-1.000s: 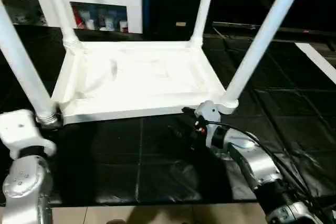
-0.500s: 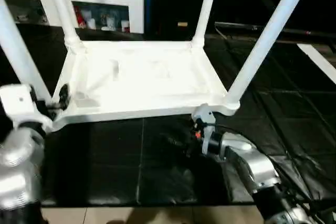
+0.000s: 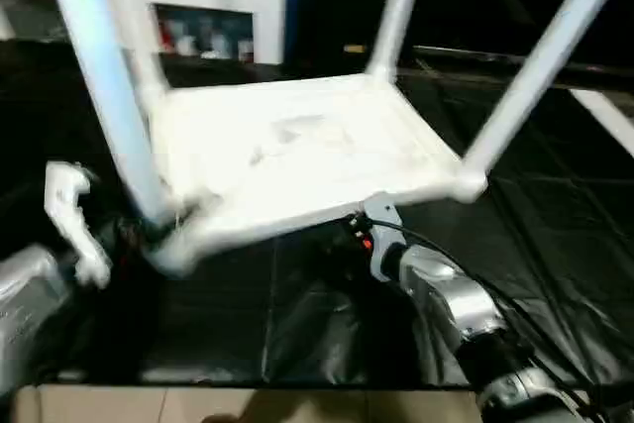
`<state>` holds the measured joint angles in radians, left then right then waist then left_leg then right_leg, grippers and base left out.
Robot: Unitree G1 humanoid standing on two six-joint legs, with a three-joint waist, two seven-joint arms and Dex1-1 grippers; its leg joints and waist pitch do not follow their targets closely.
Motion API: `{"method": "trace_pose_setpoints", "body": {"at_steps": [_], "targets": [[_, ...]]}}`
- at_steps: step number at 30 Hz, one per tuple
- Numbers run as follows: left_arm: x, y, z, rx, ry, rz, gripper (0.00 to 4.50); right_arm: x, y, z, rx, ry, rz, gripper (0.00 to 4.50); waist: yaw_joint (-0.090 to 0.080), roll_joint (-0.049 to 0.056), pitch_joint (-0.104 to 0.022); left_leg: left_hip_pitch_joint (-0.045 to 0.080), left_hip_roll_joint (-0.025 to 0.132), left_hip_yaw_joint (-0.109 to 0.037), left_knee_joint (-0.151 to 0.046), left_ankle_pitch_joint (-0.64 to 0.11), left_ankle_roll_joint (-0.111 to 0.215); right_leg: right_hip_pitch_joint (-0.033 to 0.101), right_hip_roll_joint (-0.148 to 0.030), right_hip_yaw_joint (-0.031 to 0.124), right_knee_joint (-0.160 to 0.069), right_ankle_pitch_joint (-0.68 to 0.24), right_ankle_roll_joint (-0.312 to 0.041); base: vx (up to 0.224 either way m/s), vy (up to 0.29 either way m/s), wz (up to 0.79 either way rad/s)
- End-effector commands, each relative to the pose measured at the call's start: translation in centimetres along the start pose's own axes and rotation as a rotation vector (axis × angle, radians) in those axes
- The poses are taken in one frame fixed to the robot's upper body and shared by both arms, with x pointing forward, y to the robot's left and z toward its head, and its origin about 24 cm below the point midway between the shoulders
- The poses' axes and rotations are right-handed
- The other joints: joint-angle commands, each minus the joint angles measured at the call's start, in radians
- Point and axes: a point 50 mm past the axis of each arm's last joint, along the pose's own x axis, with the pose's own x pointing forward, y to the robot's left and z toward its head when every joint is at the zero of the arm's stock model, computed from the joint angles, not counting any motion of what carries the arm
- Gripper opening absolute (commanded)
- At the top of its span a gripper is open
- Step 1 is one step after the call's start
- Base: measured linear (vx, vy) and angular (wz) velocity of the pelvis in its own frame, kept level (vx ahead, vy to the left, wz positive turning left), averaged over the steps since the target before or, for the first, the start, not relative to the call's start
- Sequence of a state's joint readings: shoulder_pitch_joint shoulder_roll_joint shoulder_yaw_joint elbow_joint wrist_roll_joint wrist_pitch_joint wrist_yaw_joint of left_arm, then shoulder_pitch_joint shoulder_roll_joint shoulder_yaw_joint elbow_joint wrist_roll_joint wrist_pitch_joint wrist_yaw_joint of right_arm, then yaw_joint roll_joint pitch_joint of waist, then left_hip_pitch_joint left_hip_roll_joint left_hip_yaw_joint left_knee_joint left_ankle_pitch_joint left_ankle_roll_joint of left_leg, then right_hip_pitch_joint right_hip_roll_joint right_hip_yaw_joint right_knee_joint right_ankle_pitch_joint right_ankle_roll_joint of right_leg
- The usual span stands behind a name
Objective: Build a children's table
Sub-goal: Rotate table base
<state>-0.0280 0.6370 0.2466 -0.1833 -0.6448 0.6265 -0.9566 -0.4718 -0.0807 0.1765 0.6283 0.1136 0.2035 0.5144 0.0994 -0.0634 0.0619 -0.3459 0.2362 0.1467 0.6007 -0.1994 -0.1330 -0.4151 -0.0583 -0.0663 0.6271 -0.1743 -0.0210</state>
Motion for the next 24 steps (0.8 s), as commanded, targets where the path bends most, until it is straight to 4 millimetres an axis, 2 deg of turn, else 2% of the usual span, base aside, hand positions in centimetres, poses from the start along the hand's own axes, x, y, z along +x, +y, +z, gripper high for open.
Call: {"method": "trace_pose_setpoints", "body": {"at_steps": [1,2,3,4,5,6,7,8,10,12,15,16,17,24], "targets": [[1.6,-2.5,-0.3,-0.032,0.027,-0.191,4.48,0.2,-0.3,-0.1,0.005,0.015,-0.034,4.50,-0.005,0.028,-0.049,0.006,-0.008,0.017,-0.094,-0.336,-0.044,0.038,-0.058,0.045,-0.082,-0.364,-0.154,0.000,0.000,0.00],[1.8,-2.8,-0.4,-0.036,0.036,-0.211,4.48,0.3,-0.3,0.0,0.005,0.013,-0.034,4.50,-0.005,0.030,-0.049,0.006,-0.009,0.016,-0.093,-0.343,-0.045,0.038,-0.059,0.045,-0.080,-0.374,-0.152,0.000,0.000,0.00],[2.2,-3.4,-0.4,-0.037,0.051,-0.246,4.48,0.5,-0.1,0.1,0.006,0.010,-0.030,4.50,-0.009,0.026,-0.050,0.000,-0.009,0.015,-0.094,-0.338,-0.046,0.044,-0.060,0.045,-0.082,-0.388,-0.142,0.000,0.000,0.00],[2.5,-3.8,-0.4,-0.036,0.057,-0.268,4.48,0.6,0.0,0.2,0.001,0.009,-0.026,4.50,-0.012,0.021,-0.049,0.002,-0.010,0.016,-0.093,-0.336,-0.043,0.042,-0.059,0.045,-0.086,-0.408,-0.127,0.000,0.000,0.00],[3.2,-4.6,-0.5,-0.030,0.064,-0.303,4.48,0.9,0.2,0.3,-0.007,0.008,-0.020,4.50,-0.013,0.022,-0.048,0.002,-0.010,0.015,-0.093,-0.341,-0.044,0.042,-0.060,0.045,-0.086,-0.426,-0.122,0.000,0.000,0.00],[3.2,-4.6,-0.5,-0.030,0.064,-0.303,4.48,0.9,0.2,0.3,-0.007,0.008,-0.020,4.50,-0.014,0.020,-0.047,0.001,-0.012,0.015,-0.092,-0.341,-0.042,0.043,-0.061,0.044,-0.090,-0.460,-0.106,0.000,0.000,0.00],[3.9,-5.4,-0.4,-0.026,0.063,-0.334,4.48,1.2,0.3,0.3,-0.017,0.008,-0.016,4.50,-0.016,0.014,-0.049,0.000,-0.011,0.015,-0.092,-0.333,-0.043,0.043,-0.061,0.044,-0.090,-0.472,-0.095,0.000,0.000,0.00],[4.1,-5.6,-0.3,-0.025,0.059,-0.342,4.48,1.2,0.3,0.3,-0.019,0.008,-0.015,4.50,-0.016,0.016,-0.050,-0.002,-0.011,0.015,-0.091,-0.326,-0.043,0.044,-0.062,0.044,-0.089,-0.473,-0.092,0.000,0.000,0.00],[5.3,-6.1,-0.2,-0.012,0.042,-0.347,4.48,1.4,0.4,0.3,-0.027,0.011,-0.011,4.50,-0.016,0.017,-0.051,0.002,-0.012,0.016,-0.090,-0.315,-0.044,0.041,-0.059,0.045,-0.090,-0.453,-0.093,0.000,0.000,0.00],[6.7,-6.7,-0.1,0.002,0.025,-0.359,4.48,1.5,0.4,0.3,-0.033,0.013,-0.011,4.50,-0.017,0.013,-0.054,-0.001,-0.011,0.017,-0.090,-0.298,-0.046,0.044,-0.056,0.044,-0.084,-0.410,-0.103,0.000,0.000,0.00],[7.7,-7.1,0.0,0.011,0.014,-0.367,4.48,1.6,0.4,0.3,-0.040,0.015,-0.014,4.50,-0.017,0.011,-0.058,-0.006,-0.012,0.018,-0.088,-0.263,-0.047,0.050,-0.056,0.046,-0.078,-0.361,-0.109,0.000,0.000,0.00],[8.1,-7.1,0.0,0.012,0.014,-0.368,4.48,1.6,0.4,0.3,-0.048,0.017,-0.019,4.50,-0.017,0.014,-0.058,-0.005,-0.013,0.019,-0.087,-0.260,-0.046,0.049,-0.056,0.046,-0.078,-0.352,-0.110,0.000,0.000,0.00],[8.6,-7.2,0.0,0.023,0.014,-0.369,4.48,1.6,0.4,0.3,-0.055,0.015,-0.015,4.50,-0.018,0.011,-0.059,-0.003,-0.013,0.021,-0.085,-0.252,-0.045,0.049,-0.054,0.045,-0.077,-0.341,-0.111,0.000,0.000,0.00],[11.1,-9.0,0.5,0.027,-0.021,-0.448,4.48,1.8,0.8,0.0,-0.062,0.007,0.019,4.50,-0.018,0.015,-0.058,-0.002,-0.014,0.021,-0.084,-0.276,-0.044,0.048,-0.053,0.043,-0.082,-0.367,-0.111,0.000,0.000,0.00]]}}
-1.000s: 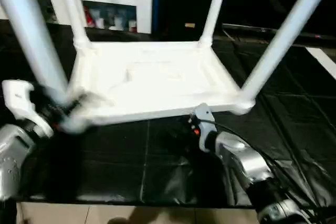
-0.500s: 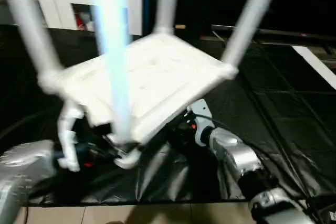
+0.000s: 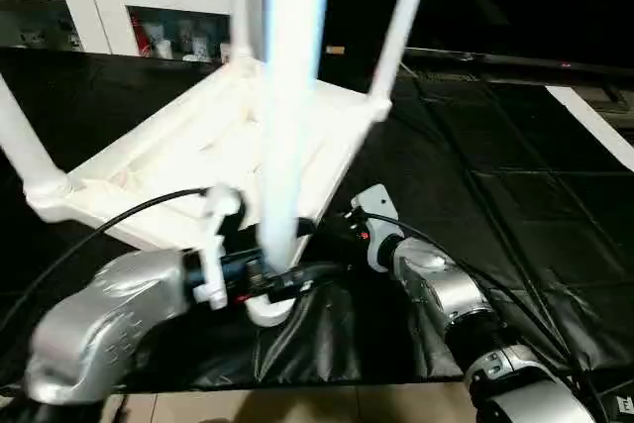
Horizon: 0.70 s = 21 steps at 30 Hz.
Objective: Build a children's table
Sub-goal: Rotate table base
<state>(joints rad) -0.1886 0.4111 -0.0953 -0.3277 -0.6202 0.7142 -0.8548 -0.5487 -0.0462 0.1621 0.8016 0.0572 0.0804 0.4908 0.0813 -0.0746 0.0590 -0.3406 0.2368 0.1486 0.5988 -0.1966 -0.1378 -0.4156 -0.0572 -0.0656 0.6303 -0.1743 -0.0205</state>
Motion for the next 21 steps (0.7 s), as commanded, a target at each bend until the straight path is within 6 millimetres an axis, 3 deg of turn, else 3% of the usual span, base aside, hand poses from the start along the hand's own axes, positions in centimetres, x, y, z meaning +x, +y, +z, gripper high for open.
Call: {"method": "trace_pose_setpoints", "body": {"at_steps": [1,10,11,12,15,21], "targets": [[2.4,-1.3,0.5,0.030,-0.016,-0.101,4.48,0.6,1.0,-0.1,-0.009,0.010,0.039,4.50,-0.001,0.028,-0.056,-0.007,-0.014,0.018,-0.083,-0.286,-0.038,0.048,-0.054,0.042,-0.086,-0.374,-0.110,0.000,0.000,0.00],[5.1,-0.5,1.1,0.098,-0.089,-0.021,4.48,0.7,0.9,0.0,0.004,-0.003,0.029,4.50,0.004,0.028,-0.057,-0.007,-0.015,0.017,-0.081,-0.293,-0.027,0.048,-0.053,0.040,-0.093,-0.383,-0.103,0.000,0.000,0.00],[5.3,-0.2,1.3,0.107,-0.096,0.003,4.48,0.7,0.8,0.0,0.005,-0.005,0.020,4.50,0.003,0.034,-0.057,-0.007,-0.015,0.016,-0.082,-0.295,-0.029,0.049,-0.054,0.040,-0.092,-0.382,-0.104,0.000,0.000,0.00],[5.3,0.6,1.6,0.133,-0.104,0.053,4.48,0.5,0.4,0.0,0.012,-0.009,-0.003,4.50,0.002,0.034,-0.057,-0.006,-0.016,0.017,-0.081,-0.300,-0.027,0.047,-0.053,0.039,-0.094,-0.386,-0.103,0.000,0.000,0.00],[4.9,1.4,1.9,0.154,-0.104,0.098,4.48,0.2,-0.1,0.0,0.014,-0.013,-0.025,4.50,0.001,0.029,-0.058,-0.009,-0.016,0.015,-0.081,-0.292,-0.024,0.050,-0.054,0.038,-0.094,-0.391,-0.099,0.000,0.000,0.00],[2.0,2.5,1.1,0.201,0.035,0.104,4.48,-1.9,-3.1,0.2,0.013,-0.041,-0.114,4.50,0.001,0.034,-0.062,-0.007,-0.015,0.019,-0.078,-0.228,-0.021,0.052,-0.051,0.041,-0.078,-0.278,-0.133,0.000,0.000,0.00]]}}
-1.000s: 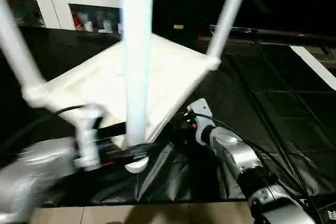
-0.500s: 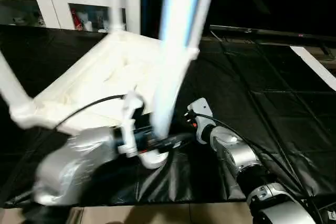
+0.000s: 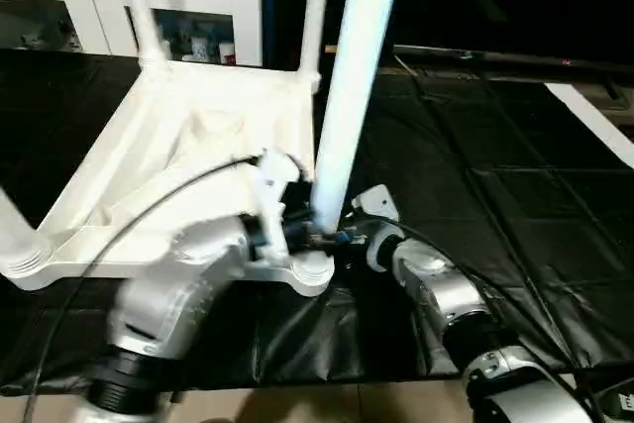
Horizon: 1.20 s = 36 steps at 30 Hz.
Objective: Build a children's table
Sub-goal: Rotate table base, then rotate leg to tighten
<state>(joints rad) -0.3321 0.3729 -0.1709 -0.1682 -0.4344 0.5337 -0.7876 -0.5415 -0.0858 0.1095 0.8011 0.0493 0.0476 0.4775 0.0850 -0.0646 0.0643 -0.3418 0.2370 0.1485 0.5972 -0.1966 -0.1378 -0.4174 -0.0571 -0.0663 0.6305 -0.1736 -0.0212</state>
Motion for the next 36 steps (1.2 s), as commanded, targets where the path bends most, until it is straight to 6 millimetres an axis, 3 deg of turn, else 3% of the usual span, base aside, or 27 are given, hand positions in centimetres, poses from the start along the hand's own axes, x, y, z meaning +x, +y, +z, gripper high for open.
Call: {"method": "trace_pose_setpoints", "body": {"at_steps": [1,3,5,7,8,9,11,12,14,15,16,18,23,27,30,31,36], "targets": [[-0.7,-0.1,-0.6,-0.005,0.035,-0.038,4.48,-1.1,-1.7,0.3,0.010,-0.018,-0.040,4.50,0.001,0.025,-0.068,-0.007,-0.015,0.020,-0.076,-0.209,-0.022,0.057,-0.051,0.042,-0.075,-0.250,-0.140,0.000,0.000,0.00],[-1.7,0.1,-1.1,0.019,0.082,-0.081,4.48,-2.0,-2.7,0.7,-0.004,-0.029,-0.038,4.50,0.004,0.028,-0.070,-0.003,-0.015,0.024,-0.073,-0.189,-0.022,0.055,-0.050,0.044,-0.071,-0.201,-0.158,0.000,0.000,0.00],[-2.0,0.2,-1.3,0.026,0.107,-0.093,4.48,-2.4,-3.1,0.8,-0.011,-0.032,-0.031,4.50,0.005,0.027,-0.070,-0.008,-0.016,0.022,-0.075,-0.165,-0.014,0.061,-0.048,0.043,-0.066,-0.153,-0.169,0.000,0.000,0.00],[-3.1,0.9,-2.4,0.063,0.233,-0.140,4.48,-4.0,-3.4,1.3,-0.040,-0.042,0.112,4.50,0.006,0.032,-0.070,-0.007,-0.016,0.022,-0.074,-0.169,-0.006,0.064,-0.049,0.043,-0.067,-0.141,-0.176,0.000,0.000,0.00],[-3.3,1.1,-2.6,0.074,0.259,-0.147,4.48,-4.4,-3.4,1.4,-0.048,-0.044,0.150,4.50,0.009,0.030,-0.069,-0.003,-0.017,0.022,-0.074,-0.178,0.009,0.064,-0.046,0.042,-0.070,-0.149,-0.168,0.000,0.000,0.00],[-3.4,1.2,-2.7,0.083,0.278,-0.153,4.32,-4.7,-3.3,1.5,-0.055,-0.044,0.178,4.50,0.007,0.029,-0.069,-0.007,-0.015,0.023,-0.074,-0.174,0.011,0.066,-0.049,0.044,-0.067,-0.145,-0.170,0.000,0.000,0.00],[-3.7,1.7,-3.1,0.108,0.327,-0.156,4.14,-5.7,-3.3,1.6,-0.096,-0.028,0.250,4.50,0.007,0.028,-0.067,-0.009,-0.016,0.023,-0.074,-0.173,0.009,0.066,-0.051,0.044,-0.075,-0.183,-0.170,0.000,0.000,0.00],[-4.1,2.7,-3.7,0.172,0.425,-0.163,4.14,-7.4,-3.2,2.0,-0.142,0.001,0.368,4.50,0.010,0.028,-0.065,-0.005,-0.015,0.023,-0.075,-0.188,0.014,0.066,-0.051,0.043,-0.080,-0.215,-0.164,0.000,0.000,0.00],[-4.3,3.2,-4.0,0.214,0.470,-0.167,3.91,-8.2,-3.1,2.3,-0.142,0.014,0.424,4.50,0.015,0.026,-0.062,-0.002,-0.014,0.022,-0.076,-0.208,0.033,0.064,-0.050,0.045,-0.086,-0.254,-0.136,0.000,0.000,0.00],[-4.5,3.6,-4.3,0.230,0.500,-0.179,3.91,-8.9,-2.9,2.4,-0.150,0.031,0.472,4.50,0.016,0.029,-0.063,-0.007,-0.015,0.019,-0.077,-0.208,0.029,0.069,-0.054,0.044,-0.086,-0.283,-0.127,0.000,0.000,0.00],[-4.6,3.8,-4.3,0.239,0.515,-0.186,3.70,-9.3,-2.7,2.4,-0.154,0.042,0.499,4.50,0.017,0.026,-0.063,-0.006,-0.015,0.020,-0.077,-0.205,0.026,0.066,-0.053,0.044,-0.090,-0.301,-0.122,0.000,0.000,0.00],[-4.7,4.4,-4.5,0.255,0.549,-0.207,3.68,-10.3,-2.1,2.4,-0.162,0.080,0.575,4.50,0.017,0.032,-0.060,-0.003,-0.015,0.019,-0.077,-0.227,0.021,0.063,-0.054,0.044,-0.094,-0.339,-0.124,0.000,0.000,0.00],[-4.5,4.9,-4.4,0.263,0.561,-0.234,3.27,-11.1,-1.3,2.6,-0.162,0.095,0.631,4.50,0.017,0.030,-0.063,-0.003,-0.014,0.018,-0.076,-0.234,0.012,0.063,-0.057,0.042,-0.093,-0.351,-0.133,0.000,0.000,0.00],[-4.5,5.1,-4.5,0.251,0.576,-0.275,2.85,-11.5,-0.6,2.9,-0.153,0.098,0.659,4.50,0.021,0.038,-0.067,-0.002,-0.014,0.018,-0.074,-0.221,0.009,0.064,-0.056,0.043,-0.091,-0.320,-0.142,0.000,0.000,0.00],[-4.6,5.3,-4.6,0.239,0.576,-0.297,2.83,-11.8,-0.2,3.1,-0.138,0.104,0.691,4.50,0.022,0.038,-0.068,-0.004,-0.014,0.017,-0.074,-0.218,0.007,0.065,-0.057,0.043,-0.089,-0.315,-0.145,0.000,0.000,0.00],[-4.6,5.3,-4.6,0.238,0.575,-0.299,2.51,-11.9,-0.1,3.1,-0.135,0.105,0.697,4.50,0.023,0.038,-0.067,-0.003,-0.013,0.017,-0.075,-0.222,0.008,0.064,-0.056,0.042,-0.090,-0.314,-0.146,0.000,0.000,0.00],[-4.7,5.7,-4.7,0.232,0.577,-0.302,2.36,-11.9,0.2,3.1,-0.133,0.120,0.713,4.50,0.027,0.034,-0.067,-0.002,-0.014,0.018,-0.075,-0.225,0.007,0.062,-0.058,0.042,-0.092,-0.340,-0.138,0.000,0.000,0.00]]}}
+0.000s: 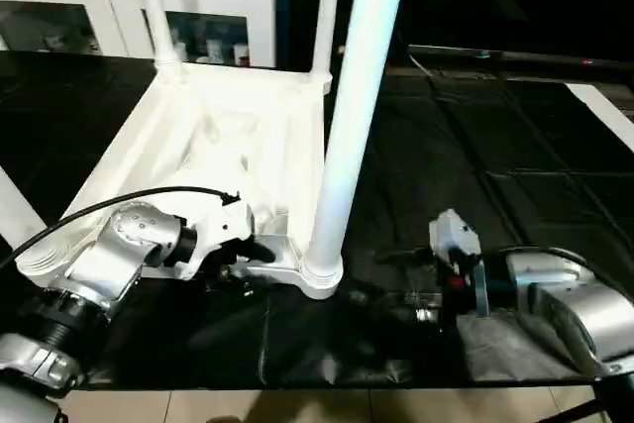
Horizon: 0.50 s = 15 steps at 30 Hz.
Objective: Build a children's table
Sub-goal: Rotate leg to tighten
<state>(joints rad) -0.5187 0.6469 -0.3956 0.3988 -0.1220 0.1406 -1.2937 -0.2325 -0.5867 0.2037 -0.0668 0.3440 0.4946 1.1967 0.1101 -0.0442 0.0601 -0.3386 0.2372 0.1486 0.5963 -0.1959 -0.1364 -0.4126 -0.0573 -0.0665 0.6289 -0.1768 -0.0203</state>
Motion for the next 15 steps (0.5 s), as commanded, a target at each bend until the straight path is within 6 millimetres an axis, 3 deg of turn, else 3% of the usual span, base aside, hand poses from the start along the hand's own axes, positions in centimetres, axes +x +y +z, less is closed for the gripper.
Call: {"method": "trace_pose_setpoints", "body": {"at_steps": [1,6,7,11,12,15], "targets": [[-0.07,0.30,0.35,0.022,0.004,-0.006,2.14,-0.10,0.15,0.12,-0.001,0.009,0.007,4.50,0.004,0.013,-0.063,-0.005,-0.014,0.018,-0.074,-0.225,0.005,0.058,-0.059,0.042,-0.092,-0.350,-0.132,0.000,0.000,0.00],[-0.07,0.59,0.40,0.024,0.002,-0.013,1.98,-0.01,0.26,0.23,0.005,0.013,0.014,4.50,0.006,0.014,-0.064,-0.006,-0.013,0.017,-0.074,-0.214,0.002,0.059,-0.060,0.043,-0.091,-0.338,-0.130,0.000,0.000,0.00],[-0.04,0.68,0.44,0.025,0.000,-0.015,1.60,-0.01,0.28,0.26,0.007,0.014,0.017,4.50,0.006,0.014,-0.065,-0.007,-0.013,0.018,-0.073,-0.210,0.002,0.059,-0.060,0.043,-0.090,-0.329,-0.132,0.000,0.000,0.00],[0.11,0.89,0.52,0.035,0.002,-0.016,1.48,0.03,0.27,0.30,0.009,0.015,0.017,4.50,0.008,0.016,-0.066,-0.007,-0.013,0.018,-0.073,-0.207,-0.001,0.060,-0.060,0.043,-0.088,-0.309,-0.139,0.000,0.000,0.00],[0.18,0.97,0.55,0.037,0.003,-0.016,1.11,0.05,0.26,0.31,0.009,0.015,0.016,4.50,0.008,0.017,-0.066,-0.008,-0.013,0.017,-0.073,-0.206,-0.002,0.062,-0.061,0.043,-0.087,-0.300,-0.142,0.000,0.000,0.00],[0.24,1.09,0.56,0.040,0.007,-0.022,1.10,0.13,0.29,0.27,0.010,0.016,0.013,4.50,0.008,0.018,-0.065,-0.006,-0.013,0.018,-0.073,-0.213,-0.003,0.060,-0.060,0.042,-0.088,-0.302,-0.145,0.000,0.000,0.00]]}}
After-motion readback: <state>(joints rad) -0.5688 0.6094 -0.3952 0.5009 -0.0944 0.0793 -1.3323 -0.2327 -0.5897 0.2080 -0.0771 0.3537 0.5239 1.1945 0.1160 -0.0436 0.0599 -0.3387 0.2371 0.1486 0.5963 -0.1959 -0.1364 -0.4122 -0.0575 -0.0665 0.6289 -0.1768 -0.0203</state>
